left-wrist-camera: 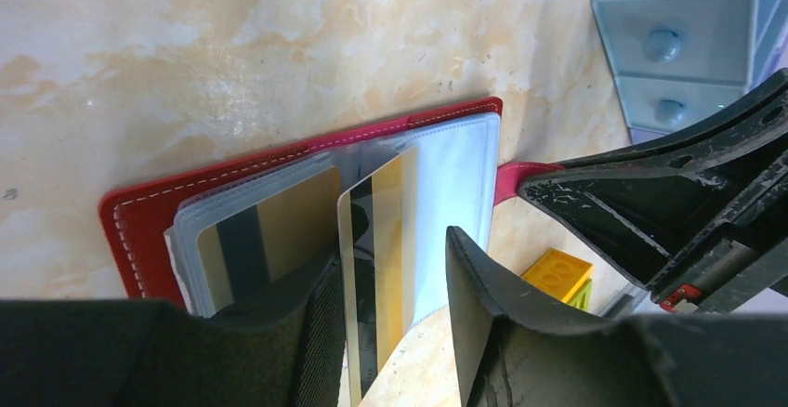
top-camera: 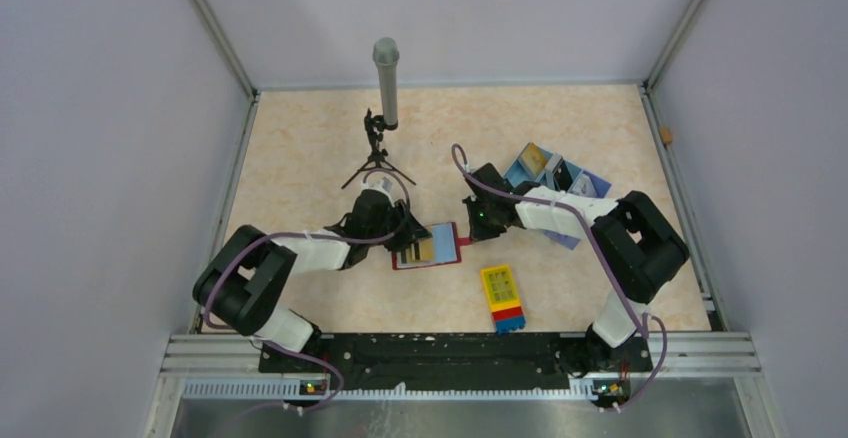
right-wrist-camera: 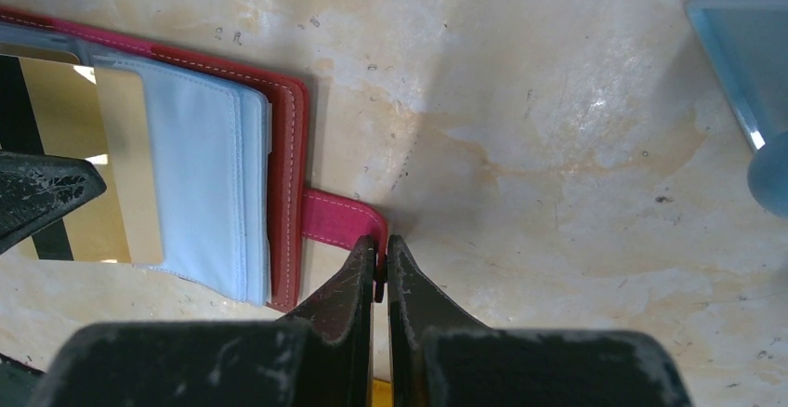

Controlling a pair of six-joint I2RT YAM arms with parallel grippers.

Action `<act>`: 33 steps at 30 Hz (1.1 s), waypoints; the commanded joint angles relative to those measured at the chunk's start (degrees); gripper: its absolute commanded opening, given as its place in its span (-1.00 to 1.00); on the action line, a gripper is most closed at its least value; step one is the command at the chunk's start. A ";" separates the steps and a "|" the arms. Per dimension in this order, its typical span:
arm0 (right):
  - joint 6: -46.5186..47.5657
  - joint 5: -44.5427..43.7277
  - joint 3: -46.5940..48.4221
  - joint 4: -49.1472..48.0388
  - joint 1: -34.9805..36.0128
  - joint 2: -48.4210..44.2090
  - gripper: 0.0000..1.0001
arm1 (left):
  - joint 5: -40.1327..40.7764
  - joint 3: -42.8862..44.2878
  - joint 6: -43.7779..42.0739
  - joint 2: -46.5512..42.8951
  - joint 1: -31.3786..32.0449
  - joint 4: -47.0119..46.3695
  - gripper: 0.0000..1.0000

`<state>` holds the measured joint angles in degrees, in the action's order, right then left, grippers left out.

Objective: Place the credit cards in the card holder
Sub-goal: Insert the credit card into the card holder.

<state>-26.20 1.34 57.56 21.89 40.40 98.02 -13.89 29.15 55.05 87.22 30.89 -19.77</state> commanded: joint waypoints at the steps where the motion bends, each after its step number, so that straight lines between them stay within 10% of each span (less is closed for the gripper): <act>1: 1.13 -1.08 2.18 -0.36 0.64 -1.22 -1.00 | 8.29 3.16 -5.25 -1.82 1.05 14.67 -0.09; 21: 1.44 -1.08 1.74 -0.82 0.66 -1.96 -1.00 | 22.21 12.87 -10.37 -5.09 5.16 35.97 0.42; 33: 1.41 -1.08 1.85 -0.90 0.64 -1.47 -1.00 | 14.74 9.78 -7.02 -7.99 5.52 29.98 0.29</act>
<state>-25.54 1.23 57.56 20.88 40.77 98.02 3.40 40.16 46.78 80.27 36.29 13.04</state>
